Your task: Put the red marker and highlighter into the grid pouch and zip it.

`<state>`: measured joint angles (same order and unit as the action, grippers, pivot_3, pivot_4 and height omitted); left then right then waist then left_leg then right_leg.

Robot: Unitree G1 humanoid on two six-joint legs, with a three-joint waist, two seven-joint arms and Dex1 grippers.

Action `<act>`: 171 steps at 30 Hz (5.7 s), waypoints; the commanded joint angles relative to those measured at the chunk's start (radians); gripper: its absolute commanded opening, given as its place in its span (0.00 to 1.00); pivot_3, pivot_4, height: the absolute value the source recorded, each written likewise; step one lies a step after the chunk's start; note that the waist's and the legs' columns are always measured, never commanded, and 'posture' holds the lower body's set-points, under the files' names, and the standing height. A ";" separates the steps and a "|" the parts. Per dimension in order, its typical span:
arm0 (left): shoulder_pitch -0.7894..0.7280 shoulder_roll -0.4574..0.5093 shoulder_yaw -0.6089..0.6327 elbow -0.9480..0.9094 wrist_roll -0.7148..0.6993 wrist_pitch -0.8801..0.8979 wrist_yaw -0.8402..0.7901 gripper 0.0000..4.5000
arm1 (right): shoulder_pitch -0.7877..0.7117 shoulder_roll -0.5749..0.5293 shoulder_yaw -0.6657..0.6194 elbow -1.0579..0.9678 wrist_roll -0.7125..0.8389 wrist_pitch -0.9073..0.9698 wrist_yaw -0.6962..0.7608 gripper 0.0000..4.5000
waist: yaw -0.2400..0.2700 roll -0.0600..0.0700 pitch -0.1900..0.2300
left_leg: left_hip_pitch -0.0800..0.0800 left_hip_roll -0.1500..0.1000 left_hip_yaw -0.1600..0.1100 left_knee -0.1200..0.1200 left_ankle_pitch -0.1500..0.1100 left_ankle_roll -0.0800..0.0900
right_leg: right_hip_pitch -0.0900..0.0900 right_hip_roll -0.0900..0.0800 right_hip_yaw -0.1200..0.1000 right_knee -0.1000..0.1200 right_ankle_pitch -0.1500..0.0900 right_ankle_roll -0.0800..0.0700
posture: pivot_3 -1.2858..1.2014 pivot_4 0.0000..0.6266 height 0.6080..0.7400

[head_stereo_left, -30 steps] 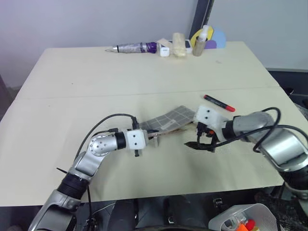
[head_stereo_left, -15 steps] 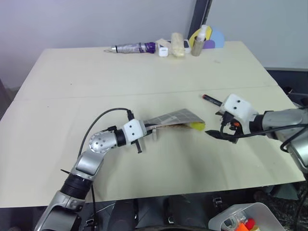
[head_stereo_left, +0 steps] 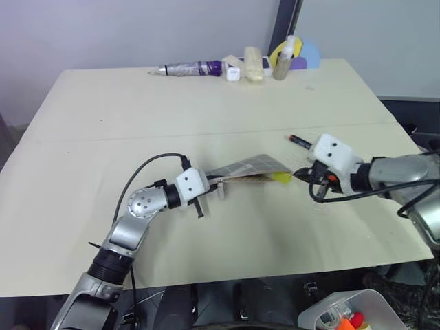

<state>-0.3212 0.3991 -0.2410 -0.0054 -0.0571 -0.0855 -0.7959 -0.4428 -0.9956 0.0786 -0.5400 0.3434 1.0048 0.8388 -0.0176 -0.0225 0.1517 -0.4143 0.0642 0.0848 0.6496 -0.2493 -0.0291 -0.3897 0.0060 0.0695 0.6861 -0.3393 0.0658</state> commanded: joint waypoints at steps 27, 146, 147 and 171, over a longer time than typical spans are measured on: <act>-0.010 -0.013 0.016 -0.037 -0.017 0.008 0.020 0.00 | 0.053 -0.067 -0.068 -0.048 0.031 -0.015 -0.019 0.02 | -0.003 0.000 0.000 | 0.001 0.000 0.000 0.000 0.000 0.000 | 0.000 0.000 0.000 0.000 0.000 0.000 | 0.52 0.24 1.00; -0.061 -0.054 -0.048 -0.012 0.093 0.041 0.100 0.00 | -0.077 -0.085 0.236 0.037 -0.335 -0.213 0.029 0.07 | 0.000 0.005 0.002 | 0.000 0.000 0.001 0.000 0.000 0.000 | -0.001 0.000 0.002 0.000 0.000 0.001 | 0.52 0.24 1.00; -0.060 -0.059 -0.051 -0.014 0.095 0.043 0.101 0.00 | -0.090 -0.073 0.253 0.032 -0.345 -0.209 0.032 0.07 | 0.001 0.005 0.002 | 0.000 0.000 0.001 0.000 0.000 0.000 | -0.001 0.000 0.002 0.000 0.000 0.001 | 0.52 0.24 1.00; -0.051 -0.069 0.019 -0.044 -0.003 0.146 0.085 0.00 | -0.172 0.074 0.065 -0.040 -0.228 -0.106 0.095 0.86 | 0.002 0.005 0.002 | -0.001 0.000 0.001 0.001 0.000 0.000 | -0.001 0.000 0.002 0.000 0.000 0.001 | 0.52 0.24 1.00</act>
<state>-0.3593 0.3390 -0.2606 -0.0168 -0.0170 0.0285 -0.7169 -0.6030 -0.9219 0.2500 -0.5289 0.0572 0.8816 0.9162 -0.0158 -0.0178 0.1540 -0.4148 0.0642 0.0860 0.6504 -0.2492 -0.0293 -0.3907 0.0063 0.0709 0.6865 -0.3391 0.0663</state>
